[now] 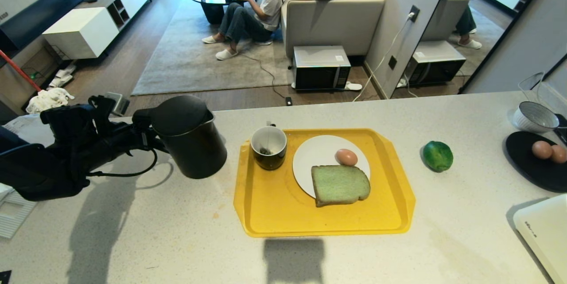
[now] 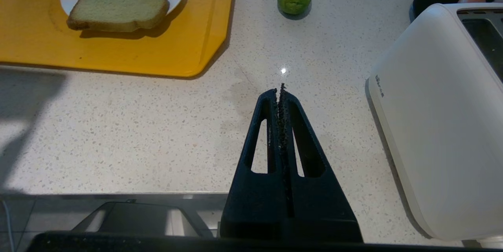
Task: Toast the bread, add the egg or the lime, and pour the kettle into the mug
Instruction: Pick up the kettle
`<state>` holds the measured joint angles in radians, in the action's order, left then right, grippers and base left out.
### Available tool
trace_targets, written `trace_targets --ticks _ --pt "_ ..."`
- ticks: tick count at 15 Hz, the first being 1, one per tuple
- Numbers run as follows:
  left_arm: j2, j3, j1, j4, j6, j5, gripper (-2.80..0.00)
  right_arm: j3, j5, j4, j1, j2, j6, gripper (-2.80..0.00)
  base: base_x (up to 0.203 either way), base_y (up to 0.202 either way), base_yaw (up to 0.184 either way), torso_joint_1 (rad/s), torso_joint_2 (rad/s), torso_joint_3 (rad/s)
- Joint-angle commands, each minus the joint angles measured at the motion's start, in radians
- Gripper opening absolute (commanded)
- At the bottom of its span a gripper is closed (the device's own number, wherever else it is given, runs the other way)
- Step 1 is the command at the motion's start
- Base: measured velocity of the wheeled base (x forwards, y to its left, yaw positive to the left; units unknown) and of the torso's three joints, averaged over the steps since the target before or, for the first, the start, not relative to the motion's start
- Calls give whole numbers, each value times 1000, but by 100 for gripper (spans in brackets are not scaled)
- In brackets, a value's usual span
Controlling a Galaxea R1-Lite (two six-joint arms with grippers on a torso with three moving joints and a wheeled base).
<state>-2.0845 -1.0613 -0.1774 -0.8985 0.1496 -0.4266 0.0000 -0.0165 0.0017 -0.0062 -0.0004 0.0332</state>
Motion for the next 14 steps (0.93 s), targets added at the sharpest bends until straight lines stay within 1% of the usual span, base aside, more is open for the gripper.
trace_targets --ticks 1,3,5,6,8,14 --pt "6 7 -2 -13 -1 0 -280 2 0 0 0 -1 1 -280 0 0 0 0 0 0" --pt "15 9 1 -30 -25 7 -280 2 0 0 0 -1 1 -280 0 0 0 0 0 0" --pt "27 9 16 -84 -69 23 -280 2 0 0 0 -1 1 -280 0 0 0 0 0 0" --pt "39 8 26 -113 -97 23 -280 2 0 0 0 -1 2 -280 0 0 0 0 0 0" --pt "67 10 36 -152 -131 24 -280 2 0 0 0 0 1 -280 0 0 0 0 0 0" --pt "214 30 39 -172 -145 22 -280 2 0 0 0 -1 1 -280 0 0 0 0 0 0"
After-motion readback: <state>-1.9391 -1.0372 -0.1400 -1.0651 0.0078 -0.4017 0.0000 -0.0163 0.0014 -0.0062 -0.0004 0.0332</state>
